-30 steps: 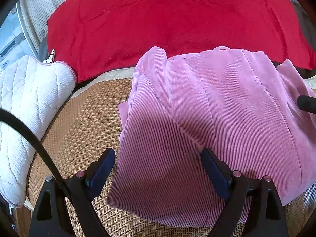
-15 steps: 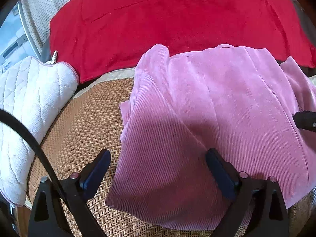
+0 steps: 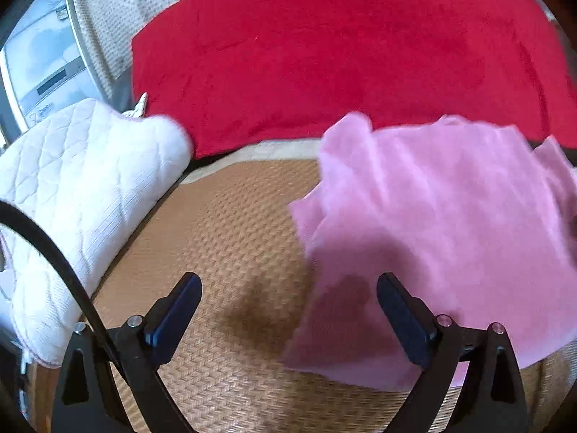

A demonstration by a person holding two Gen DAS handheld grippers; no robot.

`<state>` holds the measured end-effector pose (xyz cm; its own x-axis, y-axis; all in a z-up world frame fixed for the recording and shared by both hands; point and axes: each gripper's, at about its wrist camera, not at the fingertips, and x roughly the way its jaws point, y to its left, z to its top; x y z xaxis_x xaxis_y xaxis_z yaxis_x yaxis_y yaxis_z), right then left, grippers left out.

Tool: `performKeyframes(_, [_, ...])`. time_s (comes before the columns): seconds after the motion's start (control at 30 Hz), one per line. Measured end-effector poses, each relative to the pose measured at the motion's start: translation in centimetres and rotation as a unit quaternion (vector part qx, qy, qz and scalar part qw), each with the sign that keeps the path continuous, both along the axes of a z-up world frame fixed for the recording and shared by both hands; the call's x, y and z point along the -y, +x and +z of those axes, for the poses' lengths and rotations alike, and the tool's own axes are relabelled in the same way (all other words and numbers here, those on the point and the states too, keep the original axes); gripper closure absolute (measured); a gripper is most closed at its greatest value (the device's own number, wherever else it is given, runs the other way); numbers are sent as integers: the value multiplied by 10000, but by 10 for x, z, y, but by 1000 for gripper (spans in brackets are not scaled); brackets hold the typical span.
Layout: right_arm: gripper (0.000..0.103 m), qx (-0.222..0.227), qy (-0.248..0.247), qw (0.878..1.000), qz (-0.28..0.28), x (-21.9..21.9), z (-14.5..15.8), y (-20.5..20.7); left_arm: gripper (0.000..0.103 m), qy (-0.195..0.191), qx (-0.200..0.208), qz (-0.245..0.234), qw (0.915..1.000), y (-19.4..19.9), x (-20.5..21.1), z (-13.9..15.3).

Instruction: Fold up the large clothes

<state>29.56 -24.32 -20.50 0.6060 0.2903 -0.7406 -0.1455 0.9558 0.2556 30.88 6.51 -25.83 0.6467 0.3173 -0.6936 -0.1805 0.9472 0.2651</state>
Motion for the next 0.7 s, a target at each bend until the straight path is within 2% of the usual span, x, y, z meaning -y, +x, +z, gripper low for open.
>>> performKeyframes(0.03, [47, 90, -8, 9999, -87, 6, 4, -2, 6, -9, -200, 17, 9998, 4, -3, -8])
performKeyframes(0.13, [47, 178, -38, 9989, -426, 31, 9, -3, 5, -150, -457, 10, 9988, 7, -6, -20])
performKeyframes(0.2, [47, 9, -16, 9974, -714, 49, 1, 2, 6, -100, -411, -23, 9991, 8, -5, -17])
performKeyframes(0.27, [47, -364, -3, 9946, -968, 66, -14, 12, 6, -83, -309, -46, 9995, 8, -4, -12])
performKeyframes(0.33, [47, -584, 292, 9933, -955, 75, -26, 18, 6, -184, -228, -22, 9996, 10, -5, -8])
performKeyframes(0.43, [47, -392, 426, 9943, -899, 79, -12, 23, 6, -433, -76, -22, 9990, 20, -10, 0])
performKeyframes(0.57, [47, 43, 549, 9927, -1073, 93, 14, 47, 6, -693, 144, -1, 9975, 55, -19, 18])
performKeyframes(0.63, [47, 31, 852, 9902, -1107, 103, 15, 64, 6, -705, 194, 109, 9973, 71, -24, 22])
performKeyframes(0.7, [47, -150, 1088, 9883, -1059, 105, 10, 84, 6, -894, 150, 192, 9957, 92, -29, 23])
